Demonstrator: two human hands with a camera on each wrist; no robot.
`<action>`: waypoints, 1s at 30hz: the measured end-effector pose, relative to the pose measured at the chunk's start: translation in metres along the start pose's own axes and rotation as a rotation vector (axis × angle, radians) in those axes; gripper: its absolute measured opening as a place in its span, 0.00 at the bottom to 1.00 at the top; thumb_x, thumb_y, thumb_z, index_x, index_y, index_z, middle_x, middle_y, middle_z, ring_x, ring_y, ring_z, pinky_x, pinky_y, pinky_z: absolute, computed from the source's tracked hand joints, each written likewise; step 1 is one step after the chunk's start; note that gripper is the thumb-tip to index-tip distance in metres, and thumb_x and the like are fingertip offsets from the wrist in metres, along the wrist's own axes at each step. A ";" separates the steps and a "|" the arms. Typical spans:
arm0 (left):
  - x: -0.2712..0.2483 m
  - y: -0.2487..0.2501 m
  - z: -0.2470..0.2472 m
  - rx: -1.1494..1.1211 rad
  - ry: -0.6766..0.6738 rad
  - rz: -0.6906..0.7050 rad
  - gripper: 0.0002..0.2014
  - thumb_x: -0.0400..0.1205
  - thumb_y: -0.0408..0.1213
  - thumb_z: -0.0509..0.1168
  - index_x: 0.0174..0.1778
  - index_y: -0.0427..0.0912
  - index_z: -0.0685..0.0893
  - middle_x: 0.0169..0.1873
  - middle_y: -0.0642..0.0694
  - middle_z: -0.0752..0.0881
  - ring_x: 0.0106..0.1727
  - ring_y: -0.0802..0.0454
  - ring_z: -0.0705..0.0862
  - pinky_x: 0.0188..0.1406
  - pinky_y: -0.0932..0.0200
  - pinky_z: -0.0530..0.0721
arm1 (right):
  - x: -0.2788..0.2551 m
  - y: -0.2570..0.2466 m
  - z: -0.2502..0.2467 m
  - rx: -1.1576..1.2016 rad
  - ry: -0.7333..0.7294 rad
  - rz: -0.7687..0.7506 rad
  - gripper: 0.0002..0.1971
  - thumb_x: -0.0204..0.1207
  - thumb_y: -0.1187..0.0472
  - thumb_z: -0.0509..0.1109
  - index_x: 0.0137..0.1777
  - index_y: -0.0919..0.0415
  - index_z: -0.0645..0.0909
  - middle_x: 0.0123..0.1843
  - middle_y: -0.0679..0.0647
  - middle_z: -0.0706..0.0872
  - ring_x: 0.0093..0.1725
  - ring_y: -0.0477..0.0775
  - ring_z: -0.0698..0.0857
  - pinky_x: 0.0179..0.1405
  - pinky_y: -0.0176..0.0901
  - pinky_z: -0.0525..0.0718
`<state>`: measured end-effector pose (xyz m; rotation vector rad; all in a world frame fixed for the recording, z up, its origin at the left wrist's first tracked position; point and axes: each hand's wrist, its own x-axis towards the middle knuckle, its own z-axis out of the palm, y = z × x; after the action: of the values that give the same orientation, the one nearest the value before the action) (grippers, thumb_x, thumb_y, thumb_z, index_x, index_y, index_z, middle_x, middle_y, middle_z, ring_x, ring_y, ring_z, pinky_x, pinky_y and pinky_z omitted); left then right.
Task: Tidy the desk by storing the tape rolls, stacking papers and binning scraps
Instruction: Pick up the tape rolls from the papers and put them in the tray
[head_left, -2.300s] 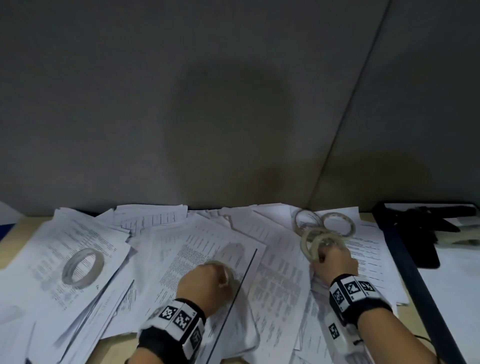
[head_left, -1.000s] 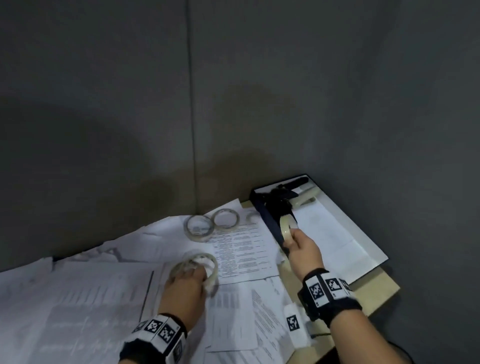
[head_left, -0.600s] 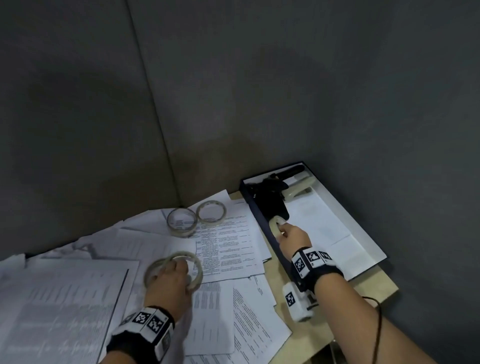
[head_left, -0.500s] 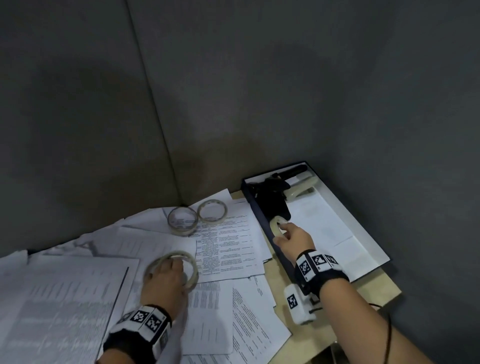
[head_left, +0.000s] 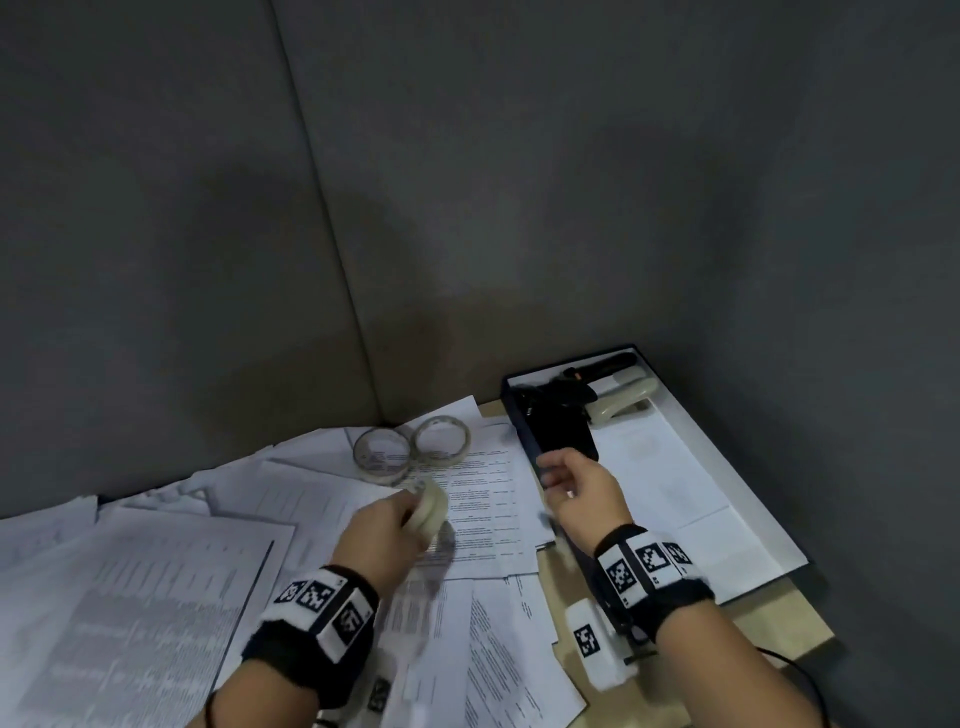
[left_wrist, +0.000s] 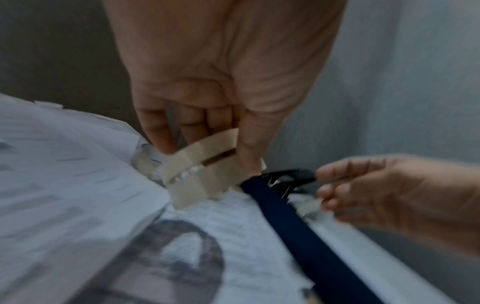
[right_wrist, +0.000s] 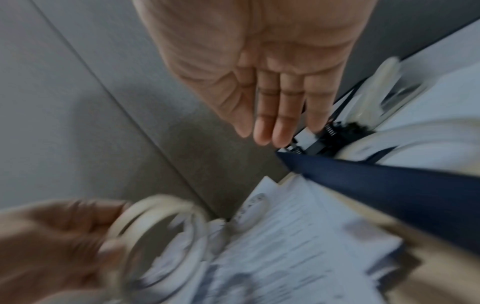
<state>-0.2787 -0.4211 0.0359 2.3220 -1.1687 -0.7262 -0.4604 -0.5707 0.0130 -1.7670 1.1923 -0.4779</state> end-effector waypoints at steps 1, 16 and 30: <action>0.002 0.006 -0.002 -0.149 -0.059 0.015 0.08 0.78 0.37 0.66 0.34 0.48 0.77 0.31 0.53 0.82 0.39 0.51 0.81 0.39 0.58 0.75 | -0.001 -0.005 0.003 0.081 -0.060 0.013 0.18 0.73 0.77 0.65 0.54 0.54 0.81 0.46 0.50 0.83 0.48 0.50 0.82 0.45 0.30 0.83; 0.022 0.061 0.024 -0.737 -0.461 0.046 0.06 0.77 0.29 0.68 0.48 0.33 0.82 0.38 0.42 0.85 0.41 0.48 0.83 0.48 0.53 0.82 | -0.006 0.003 -0.039 0.305 -0.458 0.131 0.11 0.62 0.74 0.75 0.34 0.59 0.78 0.29 0.50 0.80 0.27 0.42 0.79 0.27 0.30 0.74; 0.052 0.107 0.100 0.013 -0.240 0.273 0.14 0.82 0.46 0.62 0.61 0.49 0.84 0.59 0.51 0.82 0.61 0.52 0.79 0.58 0.60 0.76 | 0.038 0.040 -0.122 -0.030 0.142 0.283 0.21 0.65 0.59 0.81 0.55 0.56 0.78 0.48 0.55 0.87 0.48 0.57 0.86 0.54 0.51 0.85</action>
<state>-0.3784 -0.5376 0.0094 2.0687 -1.5614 -0.9134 -0.5526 -0.6659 0.0337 -1.5765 1.5295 -0.4237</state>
